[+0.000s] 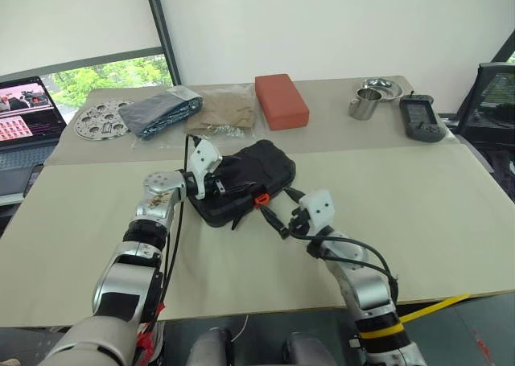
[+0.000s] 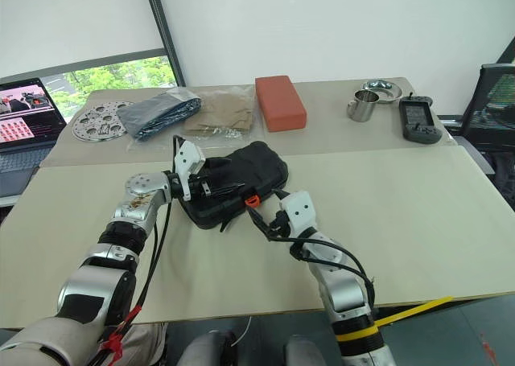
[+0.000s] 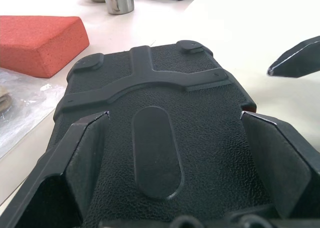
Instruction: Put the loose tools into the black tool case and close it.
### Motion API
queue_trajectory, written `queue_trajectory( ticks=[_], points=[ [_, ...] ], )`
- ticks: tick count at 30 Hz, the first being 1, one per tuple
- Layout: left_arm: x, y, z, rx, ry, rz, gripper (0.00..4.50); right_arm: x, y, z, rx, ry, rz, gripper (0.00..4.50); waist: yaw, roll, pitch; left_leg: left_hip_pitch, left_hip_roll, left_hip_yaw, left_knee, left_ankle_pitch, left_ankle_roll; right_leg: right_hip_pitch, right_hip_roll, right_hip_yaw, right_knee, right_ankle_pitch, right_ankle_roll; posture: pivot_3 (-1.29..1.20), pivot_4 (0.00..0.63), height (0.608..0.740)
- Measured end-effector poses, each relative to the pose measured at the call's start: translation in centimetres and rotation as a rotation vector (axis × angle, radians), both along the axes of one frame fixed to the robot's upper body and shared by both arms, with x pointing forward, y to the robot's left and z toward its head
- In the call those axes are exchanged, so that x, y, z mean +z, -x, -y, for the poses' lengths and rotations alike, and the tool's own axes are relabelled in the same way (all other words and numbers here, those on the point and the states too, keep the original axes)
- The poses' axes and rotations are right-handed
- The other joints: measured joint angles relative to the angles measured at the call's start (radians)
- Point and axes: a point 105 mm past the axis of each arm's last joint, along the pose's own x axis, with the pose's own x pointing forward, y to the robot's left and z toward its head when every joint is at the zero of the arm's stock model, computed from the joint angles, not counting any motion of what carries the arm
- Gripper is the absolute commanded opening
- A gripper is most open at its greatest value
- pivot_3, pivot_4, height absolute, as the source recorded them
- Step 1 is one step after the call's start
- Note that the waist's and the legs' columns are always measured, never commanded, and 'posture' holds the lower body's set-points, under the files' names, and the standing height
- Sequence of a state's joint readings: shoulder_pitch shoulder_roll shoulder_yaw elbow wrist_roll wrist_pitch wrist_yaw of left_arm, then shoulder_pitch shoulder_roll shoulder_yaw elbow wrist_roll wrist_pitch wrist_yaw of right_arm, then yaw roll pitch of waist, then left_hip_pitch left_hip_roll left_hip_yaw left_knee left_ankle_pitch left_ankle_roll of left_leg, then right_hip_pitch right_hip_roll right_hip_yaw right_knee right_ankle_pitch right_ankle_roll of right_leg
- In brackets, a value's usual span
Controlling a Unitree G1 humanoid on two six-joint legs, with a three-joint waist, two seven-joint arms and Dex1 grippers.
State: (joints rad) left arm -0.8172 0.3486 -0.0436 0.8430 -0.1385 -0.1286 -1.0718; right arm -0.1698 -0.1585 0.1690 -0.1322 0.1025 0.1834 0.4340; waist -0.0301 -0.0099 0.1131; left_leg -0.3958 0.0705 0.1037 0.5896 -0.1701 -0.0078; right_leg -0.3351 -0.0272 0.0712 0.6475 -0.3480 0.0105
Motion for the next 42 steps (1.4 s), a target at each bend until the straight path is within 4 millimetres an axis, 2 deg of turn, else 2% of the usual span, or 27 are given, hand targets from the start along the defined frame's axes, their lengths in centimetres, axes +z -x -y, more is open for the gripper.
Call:
queue_trajectory(
  ticks=[2, 3, 6, 9, 13, 31, 42],
  points=[
    [0.0, 0.0, 0.0, -0.001, 0.0, 0.0, 4.5, -0.3, 0.2, 0.0, 0.006, 0.014, -0.017, 2.48, 0.0, 0.0, 0.0, 0.0, 0.0, 0.0, 0.0, 0.0, 0.0, 0.0, 0.0, 0.0, 0.0, 0.0, 0.0, 0.0, 0.15, 0.74],
    [0.0, 0.0, 0.0, -0.001, 0.0, 0.0, 4.5, -0.7, 0.4, -0.1, 0.017, 0.024, -0.037, 2.03, 0.0, 0.0, 0.0, 0.0, 0.0, 0.0, 0.0, 0.0, 0.0, 0.0, 0.0, 0.0, 0.0, 0.0, 0.0, 0.0, 0.15, 0.74],
    [0.0, 0.0, 0.0, 0.0, 0.001, 0.001, 4.5, -1.6, 0.7, -0.9, 0.048, 0.047, -0.079, 1.04, 0.0, 0.0, 0.0, 0.0, 0.0, 0.0, 0.0, 0.0, 0.0, 0.0, 0.0, 0.0, 0.0, 0.0, 0.0, 0.0, 0.15, 0.74],
    [0.0, 0.0, 0.1, 0.0, 0.002, 0.001, 4.5, -1.5, 0.2, -1.3, 0.053, 0.062, -0.079, 0.05, 0.001, 0.0, 0.0, 0.0, 0.0, 0.0, 0.0, 0.0, 0.0, 0.0, 0.0, 0.0, 0.0, 0.0, 0.0, 0.0, 0.15, 0.74],
    [0.0, 0.0, 0.1, -0.002, 0.002, 0.002, 4.5, -1.2, -0.4, -1.6, 0.041, 0.064, -0.07, 0.05, 0.002, 0.0, 0.0, 0.0, 0.0, 0.0, 0.0, 0.0, 0.0, 0.0, 0.0, 0.0, 0.0, 0.0, 0.0, 0.0, 0.15, 0.74],
    [0.0, 0.0, -0.4, 0.006, -0.008, 0.004, 4.5, -2.9, -2.3, -2.6, 0.021, 0.097, -0.112, 0.05, -0.011, 0.0, 0.0, 0.0, 0.0, -0.001, 0.0, 0.0, 0.0, 0.0, 0.0, 0.0, 0.0, 0.0, 0.0, 0.0, 0.15, 0.74],
    [0.0, 0.1, -0.5, 0.011, -0.007, 0.009, 4.5, -2.4, -2.0, -2.6, 0.04, 0.086, -0.093, 0.05, -0.013, 0.0, 0.0, 0.0, 0.0, -0.001, 0.0, 0.0, 0.0, 0.0, 0.0, 0.0, 0.0, 0.0, 0.0, 0.0, 0.15, 0.74]
  ],
)
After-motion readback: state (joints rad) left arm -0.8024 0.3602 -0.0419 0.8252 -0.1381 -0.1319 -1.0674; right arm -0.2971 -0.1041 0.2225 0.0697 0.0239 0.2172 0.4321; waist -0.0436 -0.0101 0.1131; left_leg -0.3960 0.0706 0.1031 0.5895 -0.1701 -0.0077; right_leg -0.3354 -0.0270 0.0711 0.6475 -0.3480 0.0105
